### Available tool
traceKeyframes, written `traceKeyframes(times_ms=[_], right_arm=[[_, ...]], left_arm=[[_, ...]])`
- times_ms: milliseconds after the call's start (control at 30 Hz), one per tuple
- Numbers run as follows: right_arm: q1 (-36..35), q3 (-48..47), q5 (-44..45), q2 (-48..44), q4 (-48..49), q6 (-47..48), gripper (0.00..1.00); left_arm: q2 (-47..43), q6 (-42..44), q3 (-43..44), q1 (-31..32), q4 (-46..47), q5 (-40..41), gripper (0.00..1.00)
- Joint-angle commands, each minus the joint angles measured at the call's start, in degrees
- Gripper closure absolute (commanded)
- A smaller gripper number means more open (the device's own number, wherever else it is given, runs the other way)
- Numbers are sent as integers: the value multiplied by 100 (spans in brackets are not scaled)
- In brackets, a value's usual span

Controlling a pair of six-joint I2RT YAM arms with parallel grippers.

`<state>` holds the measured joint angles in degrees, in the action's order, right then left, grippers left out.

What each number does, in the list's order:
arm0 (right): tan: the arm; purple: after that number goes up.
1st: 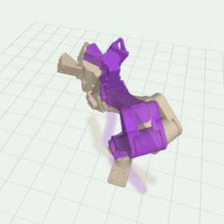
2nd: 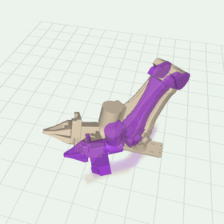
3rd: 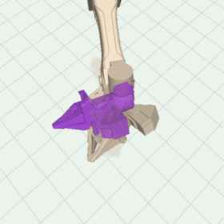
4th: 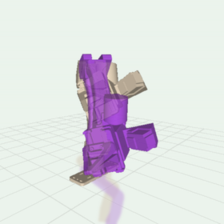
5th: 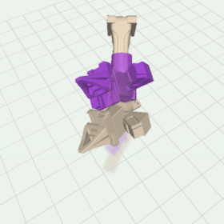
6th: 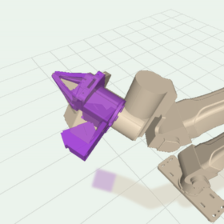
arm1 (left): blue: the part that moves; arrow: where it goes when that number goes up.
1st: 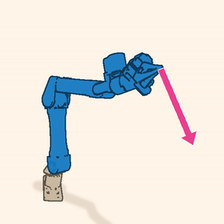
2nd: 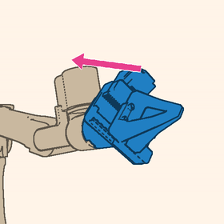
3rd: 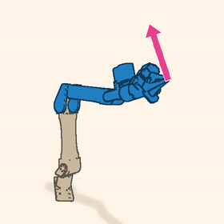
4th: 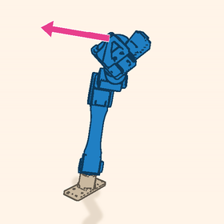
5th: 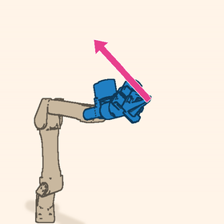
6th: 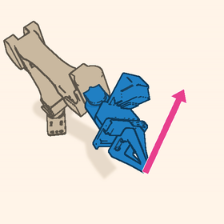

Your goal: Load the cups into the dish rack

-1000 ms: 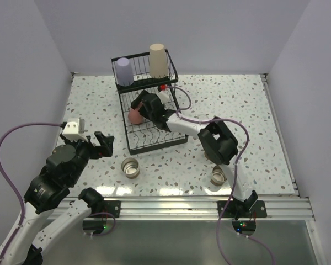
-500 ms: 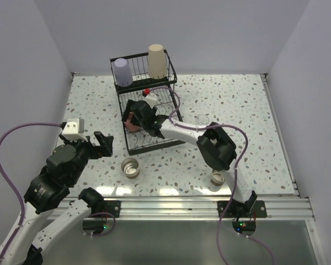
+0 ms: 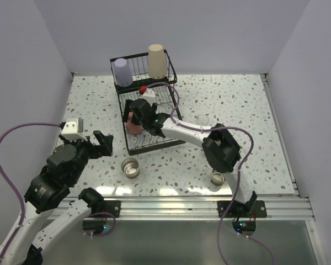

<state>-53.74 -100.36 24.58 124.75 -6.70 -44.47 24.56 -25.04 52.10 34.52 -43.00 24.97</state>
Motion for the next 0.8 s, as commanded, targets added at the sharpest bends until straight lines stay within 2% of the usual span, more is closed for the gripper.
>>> traceKeyframes(times_ms=[0, 167, 233, 300, 433, 467, 600, 767], right_arm=[[-32, 85, 214, -775, 11, 342, 2], [-32, 525, 284, -1417, 37, 518, 2], [-32, 710, 258, -1811, -6, 641, 2], [-32, 711, 232, -2032, -383, 755, 2], [-58, 1008, 275, -2744, -1043, 1001, 2], [-67, 1157, 336, -3172, -1157, 1054, 2], [-58, 2017, 495, -4237, -1588, 1273, 2], [-58, 2740, 653, -5336, -2132, 1283, 2]], left_arm=[[76, -107, 143, 19, -33, 174, 0], [163, -28, 230, 11, -68, 228, 0], [399, 86, 327, 11, -120, -35, 3], [715, 87, 450, 11, -287, -542, 9], [1848, -211, 398, 11, -762, -1651, 14], [1973, -282, 354, 11, -771, -1827, 15], [1940, -782, -189, 54, -377, -2417, 17], [1719, -1152, -735, 116, -314, -2471, 19]])
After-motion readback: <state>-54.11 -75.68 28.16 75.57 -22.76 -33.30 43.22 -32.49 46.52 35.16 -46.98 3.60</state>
